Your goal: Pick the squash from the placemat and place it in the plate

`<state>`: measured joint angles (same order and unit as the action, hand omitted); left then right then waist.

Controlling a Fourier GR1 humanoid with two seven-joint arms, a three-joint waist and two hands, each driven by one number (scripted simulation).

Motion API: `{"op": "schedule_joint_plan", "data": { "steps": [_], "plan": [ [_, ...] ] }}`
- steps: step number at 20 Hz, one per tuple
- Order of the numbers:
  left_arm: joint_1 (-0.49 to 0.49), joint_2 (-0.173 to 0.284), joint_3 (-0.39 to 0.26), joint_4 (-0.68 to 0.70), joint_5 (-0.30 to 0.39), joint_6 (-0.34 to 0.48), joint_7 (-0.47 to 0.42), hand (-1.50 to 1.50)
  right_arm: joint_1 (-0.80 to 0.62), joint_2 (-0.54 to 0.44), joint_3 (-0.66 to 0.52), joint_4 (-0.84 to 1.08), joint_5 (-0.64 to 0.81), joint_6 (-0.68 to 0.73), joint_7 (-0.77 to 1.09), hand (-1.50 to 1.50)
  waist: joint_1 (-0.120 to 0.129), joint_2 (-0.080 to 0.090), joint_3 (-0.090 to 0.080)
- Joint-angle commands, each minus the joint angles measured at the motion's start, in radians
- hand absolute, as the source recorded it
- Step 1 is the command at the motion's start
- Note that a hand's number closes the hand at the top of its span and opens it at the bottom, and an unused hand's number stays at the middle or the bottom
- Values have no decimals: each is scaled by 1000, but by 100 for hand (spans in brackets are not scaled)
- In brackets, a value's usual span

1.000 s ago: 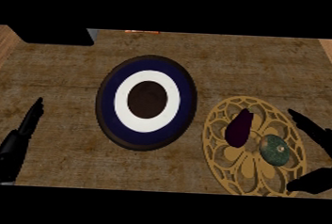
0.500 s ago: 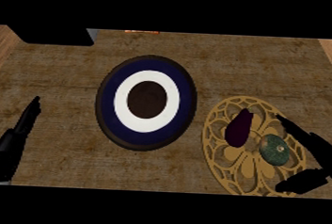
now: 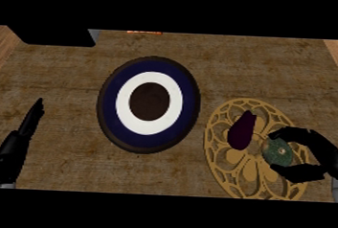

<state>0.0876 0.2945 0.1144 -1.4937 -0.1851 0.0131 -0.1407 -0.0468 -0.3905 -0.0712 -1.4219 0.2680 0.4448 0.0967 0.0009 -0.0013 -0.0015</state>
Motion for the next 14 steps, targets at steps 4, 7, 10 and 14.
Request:
{"op": "schedule_joint_plan", "data": {
  "steps": [4,7,10,14],
  "plan": [
    [-24,1,7,-8,-4,-27,13,0,-235,-23,54,255,160,-48,-155,150,40,11,4],
    [-49,-26,-54,-21,-32,-30,6,0,-364,-92,117,292,260,-39,-180,150,111,35,7],
    [-68,-51,-81,-16,-43,-24,8,0,-445,-132,156,402,331,-53,-282,150,127,46,8],
    [-95,-17,-50,0,-27,-45,2,0,-559,-110,139,576,397,-203,-366,150,125,45,8]
  ]
}}
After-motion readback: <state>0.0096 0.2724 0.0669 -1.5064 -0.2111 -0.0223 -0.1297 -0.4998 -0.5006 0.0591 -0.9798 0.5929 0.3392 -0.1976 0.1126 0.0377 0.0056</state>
